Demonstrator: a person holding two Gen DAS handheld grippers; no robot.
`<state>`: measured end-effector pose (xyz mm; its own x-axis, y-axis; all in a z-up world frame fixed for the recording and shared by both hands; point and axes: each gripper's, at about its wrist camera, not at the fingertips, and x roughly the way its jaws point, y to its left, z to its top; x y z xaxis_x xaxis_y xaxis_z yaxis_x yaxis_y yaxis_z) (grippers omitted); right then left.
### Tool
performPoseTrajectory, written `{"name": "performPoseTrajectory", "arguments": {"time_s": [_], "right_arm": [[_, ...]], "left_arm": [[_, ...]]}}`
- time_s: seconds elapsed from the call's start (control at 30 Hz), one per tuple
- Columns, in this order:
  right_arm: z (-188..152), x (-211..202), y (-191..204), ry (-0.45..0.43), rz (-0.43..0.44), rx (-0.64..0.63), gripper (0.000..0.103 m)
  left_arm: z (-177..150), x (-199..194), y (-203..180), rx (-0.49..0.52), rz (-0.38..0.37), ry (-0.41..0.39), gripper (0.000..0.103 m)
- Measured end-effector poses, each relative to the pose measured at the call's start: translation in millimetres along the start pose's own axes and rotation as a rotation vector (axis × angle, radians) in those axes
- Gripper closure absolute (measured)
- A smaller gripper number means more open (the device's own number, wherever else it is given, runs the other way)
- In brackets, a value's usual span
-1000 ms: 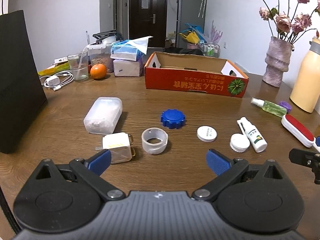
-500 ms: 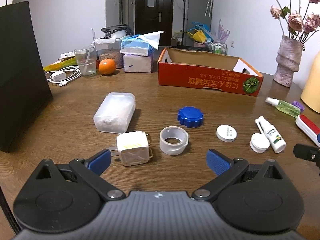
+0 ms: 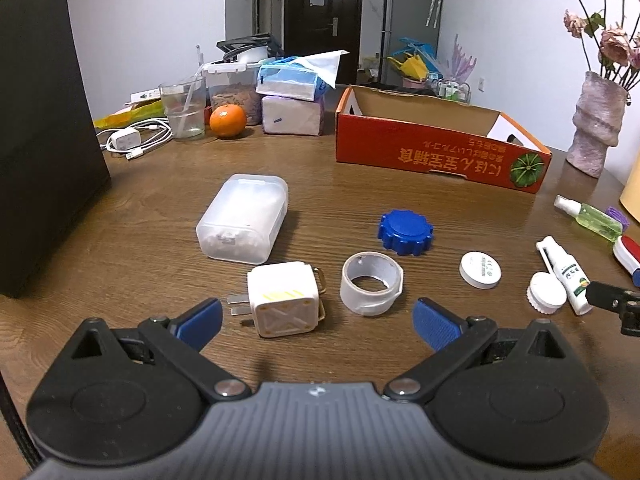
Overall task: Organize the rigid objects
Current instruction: 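Close the right tool on the white bottle while the left tool nears the plug adapter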
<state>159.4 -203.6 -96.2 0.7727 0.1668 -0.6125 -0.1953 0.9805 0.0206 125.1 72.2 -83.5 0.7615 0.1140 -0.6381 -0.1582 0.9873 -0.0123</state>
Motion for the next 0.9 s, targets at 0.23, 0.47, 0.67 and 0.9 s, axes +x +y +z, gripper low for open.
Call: {"name": "performPoseTrajectory", "arguments": {"time_s": [0.23, 0.47, 0.67, 0.9], "right_arm": [[3, 29, -3, 0.010, -0.020, -0.006, 0.021], [2, 50, -8, 0.037, 0.000, 0.012, 0.049], [-2, 53, -7, 0.026, 0.034, 0.000, 0.073], [-6, 49, -13, -0.019, 0.068, 0.026, 0.076]], "left_arm": [[1, 6, 4, -0.028, 0.015, 0.004, 0.000], [3, 9, 5, -0.048, 0.039, 0.003, 0.000], [4, 13, 4, -0.059, 0.054, 0.008, 0.000], [5, 14, 6, -0.075, 0.079, 0.010, 0.000]]}}
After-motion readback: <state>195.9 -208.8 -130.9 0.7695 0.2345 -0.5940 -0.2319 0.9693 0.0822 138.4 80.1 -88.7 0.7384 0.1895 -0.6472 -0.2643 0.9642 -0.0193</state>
